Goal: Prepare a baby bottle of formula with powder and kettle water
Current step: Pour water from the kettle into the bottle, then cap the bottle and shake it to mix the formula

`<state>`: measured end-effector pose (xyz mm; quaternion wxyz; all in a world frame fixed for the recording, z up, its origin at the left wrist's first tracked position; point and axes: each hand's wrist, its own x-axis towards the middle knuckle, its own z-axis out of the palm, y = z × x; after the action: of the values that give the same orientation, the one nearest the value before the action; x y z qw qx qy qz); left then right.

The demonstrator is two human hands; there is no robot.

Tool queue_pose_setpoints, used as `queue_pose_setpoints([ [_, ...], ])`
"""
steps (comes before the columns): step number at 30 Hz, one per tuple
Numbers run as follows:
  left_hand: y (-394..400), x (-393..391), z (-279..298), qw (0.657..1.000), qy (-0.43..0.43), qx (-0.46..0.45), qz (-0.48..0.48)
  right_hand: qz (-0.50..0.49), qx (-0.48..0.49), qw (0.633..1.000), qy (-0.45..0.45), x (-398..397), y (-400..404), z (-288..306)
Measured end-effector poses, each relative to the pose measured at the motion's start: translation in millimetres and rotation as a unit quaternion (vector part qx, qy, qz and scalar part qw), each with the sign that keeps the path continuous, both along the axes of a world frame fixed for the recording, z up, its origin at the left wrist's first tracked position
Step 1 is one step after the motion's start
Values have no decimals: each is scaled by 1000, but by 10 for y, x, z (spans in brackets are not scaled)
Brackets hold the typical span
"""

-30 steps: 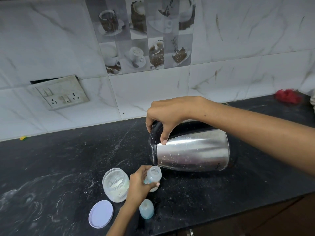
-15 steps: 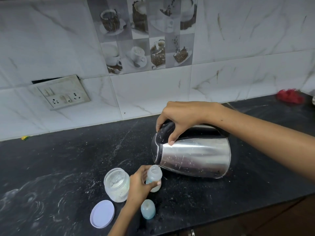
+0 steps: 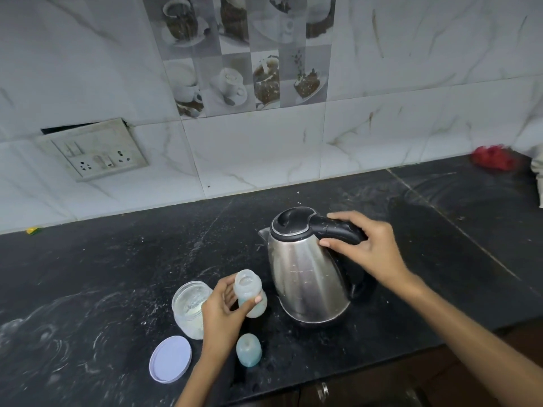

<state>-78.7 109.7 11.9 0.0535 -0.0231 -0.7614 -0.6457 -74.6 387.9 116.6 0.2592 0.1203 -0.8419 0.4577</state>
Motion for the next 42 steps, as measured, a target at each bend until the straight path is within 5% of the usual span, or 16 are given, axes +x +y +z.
queue_pose_setpoints([
  [8,-21,69,60,1000,17,-2,9,-88,-8,988,127,92,-298,-574],
  [16,-85,209,140,999,43,2,22,-116,-10,988,106,218,-424,-825],
  [21,-123,355,233,998,55,-7,34,-155,123,975,99,261,-439,-726],
  [27,-279,621,297,996,62,-11,61,-43,192,961,193,441,-863,-670],
  [31,-412,806,281,996,51,-8,70,88,226,966,89,563,-1244,-1039],
  [37,-570,906,68,997,38,-16,57,152,316,922,-164,606,-1541,-1543],
  [42,-642,836,-164,999,2,-28,35,127,293,927,-194,552,-1502,-1563],
])
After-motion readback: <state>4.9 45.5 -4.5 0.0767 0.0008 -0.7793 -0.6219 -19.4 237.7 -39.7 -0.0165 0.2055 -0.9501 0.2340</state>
